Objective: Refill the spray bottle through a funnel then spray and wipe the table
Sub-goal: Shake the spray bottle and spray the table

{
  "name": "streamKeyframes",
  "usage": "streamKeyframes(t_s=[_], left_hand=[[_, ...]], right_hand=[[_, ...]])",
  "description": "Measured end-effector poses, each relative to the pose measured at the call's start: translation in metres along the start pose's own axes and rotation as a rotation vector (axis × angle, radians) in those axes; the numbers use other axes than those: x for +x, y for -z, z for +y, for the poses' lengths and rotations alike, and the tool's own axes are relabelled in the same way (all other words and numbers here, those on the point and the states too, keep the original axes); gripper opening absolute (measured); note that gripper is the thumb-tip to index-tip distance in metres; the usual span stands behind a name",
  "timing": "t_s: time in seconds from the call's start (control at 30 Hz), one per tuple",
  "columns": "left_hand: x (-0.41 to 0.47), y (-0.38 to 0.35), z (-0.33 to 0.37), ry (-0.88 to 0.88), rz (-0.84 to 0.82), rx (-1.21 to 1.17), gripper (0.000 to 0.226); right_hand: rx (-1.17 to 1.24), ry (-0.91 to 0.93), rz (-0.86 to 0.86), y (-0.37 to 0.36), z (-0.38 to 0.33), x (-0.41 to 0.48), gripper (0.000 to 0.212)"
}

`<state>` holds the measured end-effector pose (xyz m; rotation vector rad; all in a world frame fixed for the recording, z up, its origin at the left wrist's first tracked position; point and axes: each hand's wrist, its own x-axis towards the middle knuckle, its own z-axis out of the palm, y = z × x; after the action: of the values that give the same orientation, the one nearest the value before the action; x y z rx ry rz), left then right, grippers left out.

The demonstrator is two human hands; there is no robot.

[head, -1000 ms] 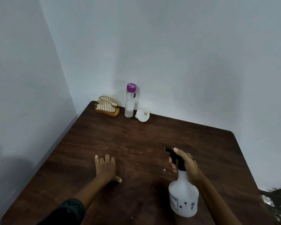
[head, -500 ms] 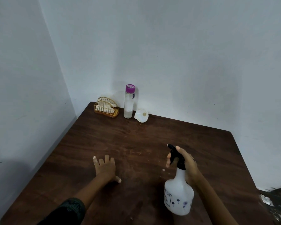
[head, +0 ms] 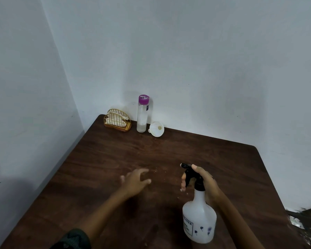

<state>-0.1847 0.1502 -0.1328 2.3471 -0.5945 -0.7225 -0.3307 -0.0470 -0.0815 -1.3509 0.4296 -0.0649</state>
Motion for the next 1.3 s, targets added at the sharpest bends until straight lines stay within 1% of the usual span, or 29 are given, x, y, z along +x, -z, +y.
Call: streamKeyframes(t_s=[0.03,0.07,0.1,0.13,0.2,0.3,0.37,0.6,0.67,0.73,0.8,0.9,0.97,1.03,1.07,1.13,1.2,1.3], left_hand=[[-0.004,-0.003,0.014,-0.116,0.04,-0.225,0.043],[-0.011,-0.005,0.028,-0.214,0.05,-0.393,0.042],[-0.019,-0.008,0.041,-0.29,0.05,-0.484,0.044],[-0.026,-0.011,0.052,-0.341,0.048,-0.514,0.048],[-0.033,-0.016,0.068,-0.398,0.049,-0.474,0.056],[-0.035,-0.019,0.076,-0.402,0.054,-0.347,0.058],[-0.034,-0.023,0.074,-0.388,0.03,-0.324,0.059],[-0.033,-0.035,0.074,-0.329,-0.037,-0.468,0.066],[-0.028,-0.037,0.069,-0.286,-0.062,-0.41,0.056],[-0.022,-0.037,0.06,-0.247,-0.108,-0.242,0.041],[-0.019,-0.037,0.047,-0.223,-0.114,-0.138,0.037],[-0.016,-0.033,0.029,-0.146,-0.038,-0.107,0.036],[-0.015,-0.031,0.02,-0.104,-0.013,-0.118,0.034],[-0.013,-0.032,0.014,-0.107,-0.018,-0.173,0.031],[-0.013,-0.032,0.013,-0.118,-0.044,-0.227,0.03],[-0.019,-0.032,0.016,-0.129,-0.175,-0.336,0.034],[-0.023,-0.037,0.023,-0.165,-0.307,-0.374,0.043],[-0.03,-0.045,0.034,-0.208,-0.43,-0.353,0.057]], right_hand=[[-0.007,0.0,-0.003,-0.001,-0.001,0.001,0.056],[-0.022,0.007,0.001,-0.001,-0.002,0.001,0.055],[-0.039,0.014,0.007,-0.003,-0.003,0.002,0.055],[-0.057,0.024,0.01,-0.004,-0.003,0.002,0.055],[-0.081,0.042,0.008,-0.006,-0.005,0.003,0.055],[-0.095,0.045,0.018,-0.008,-0.006,0.005,0.054],[-0.105,0.046,0.021,-0.008,-0.005,0.005,0.055],[-0.069,0.033,0.03,-0.008,0.001,0.004,0.055],[-0.048,0.032,0.029,-0.007,0.003,0.004,0.054],[-0.026,0.036,0.019,-0.006,0.003,0.005,0.053],[-0.017,0.039,0.007,-0.005,0.001,0.006,0.051],[-0.046,0.053,0.03,-0.003,-0.003,0.007,0.037],[-0.064,0.065,0.091,-0.004,-0.003,0.007,0.029],[-0.083,0.091,0.185,-0.005,-0.002,0.008,0.031],[-0.097,0.099,0.23,-0.006,-0.001,0.008,0.033],[-0.116,0.097,0.267,-0.011,0.001,0.009,0.033],[-0.126,0.091,0.246,-0.015,0.0,0.009,0.036],[-0.17,0.106,0.196,-0.018,-0.003,0.008,0.041]])
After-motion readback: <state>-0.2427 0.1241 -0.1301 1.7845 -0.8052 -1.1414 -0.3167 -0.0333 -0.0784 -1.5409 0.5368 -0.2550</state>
